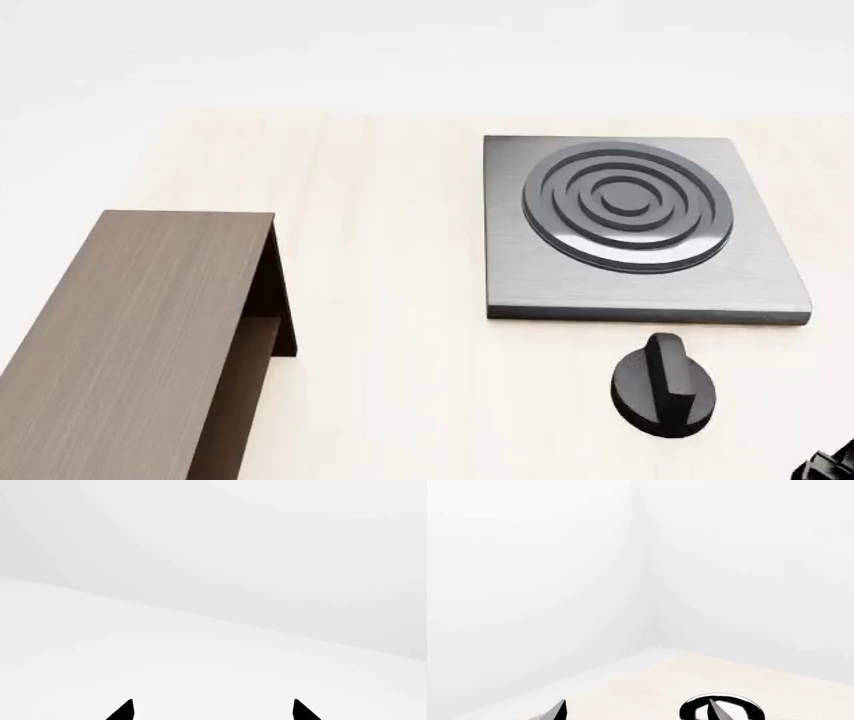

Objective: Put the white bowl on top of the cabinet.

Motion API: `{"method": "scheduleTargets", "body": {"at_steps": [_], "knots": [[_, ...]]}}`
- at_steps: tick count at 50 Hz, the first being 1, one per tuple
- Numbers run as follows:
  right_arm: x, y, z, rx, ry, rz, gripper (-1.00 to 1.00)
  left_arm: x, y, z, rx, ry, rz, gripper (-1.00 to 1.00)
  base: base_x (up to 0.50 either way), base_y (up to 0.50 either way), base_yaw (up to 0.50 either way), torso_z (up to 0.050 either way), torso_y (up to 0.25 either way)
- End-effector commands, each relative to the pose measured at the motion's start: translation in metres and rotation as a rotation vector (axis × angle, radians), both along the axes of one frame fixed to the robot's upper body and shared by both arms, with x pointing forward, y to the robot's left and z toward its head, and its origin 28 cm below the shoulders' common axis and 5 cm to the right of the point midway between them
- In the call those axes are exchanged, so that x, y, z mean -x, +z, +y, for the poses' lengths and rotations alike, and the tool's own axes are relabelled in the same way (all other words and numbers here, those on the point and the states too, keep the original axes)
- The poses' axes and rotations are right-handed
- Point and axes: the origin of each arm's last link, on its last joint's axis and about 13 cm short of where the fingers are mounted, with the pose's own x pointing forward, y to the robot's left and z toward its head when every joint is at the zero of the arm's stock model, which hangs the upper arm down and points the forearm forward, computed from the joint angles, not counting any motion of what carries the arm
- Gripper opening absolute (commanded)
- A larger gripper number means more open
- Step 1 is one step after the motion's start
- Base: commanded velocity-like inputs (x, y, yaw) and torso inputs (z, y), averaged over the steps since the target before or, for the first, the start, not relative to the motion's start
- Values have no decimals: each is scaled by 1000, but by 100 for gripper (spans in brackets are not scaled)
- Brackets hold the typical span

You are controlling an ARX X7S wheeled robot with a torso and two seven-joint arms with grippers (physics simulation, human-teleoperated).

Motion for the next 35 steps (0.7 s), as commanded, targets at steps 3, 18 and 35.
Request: {"method": "scheduleTargets", "body": {"at_steps": [3, 18, 35], "knots": [[15, 9, -16, -22, -129, -18, 100, 0, -1, 0, 3, 0, 0, 100, 0, 0, 0, 0, 0], [37, 20, -35, -54, -297, -68, 100, 1, 0, 0, 4, 2, -4, 100, 0, 0, 0, 0, 0], [52, 24, -49, -128, -432, -90, 100, 2, 0, 0, 5, 2, -5, 100, 0, 0, 0, 0, 0]]}}
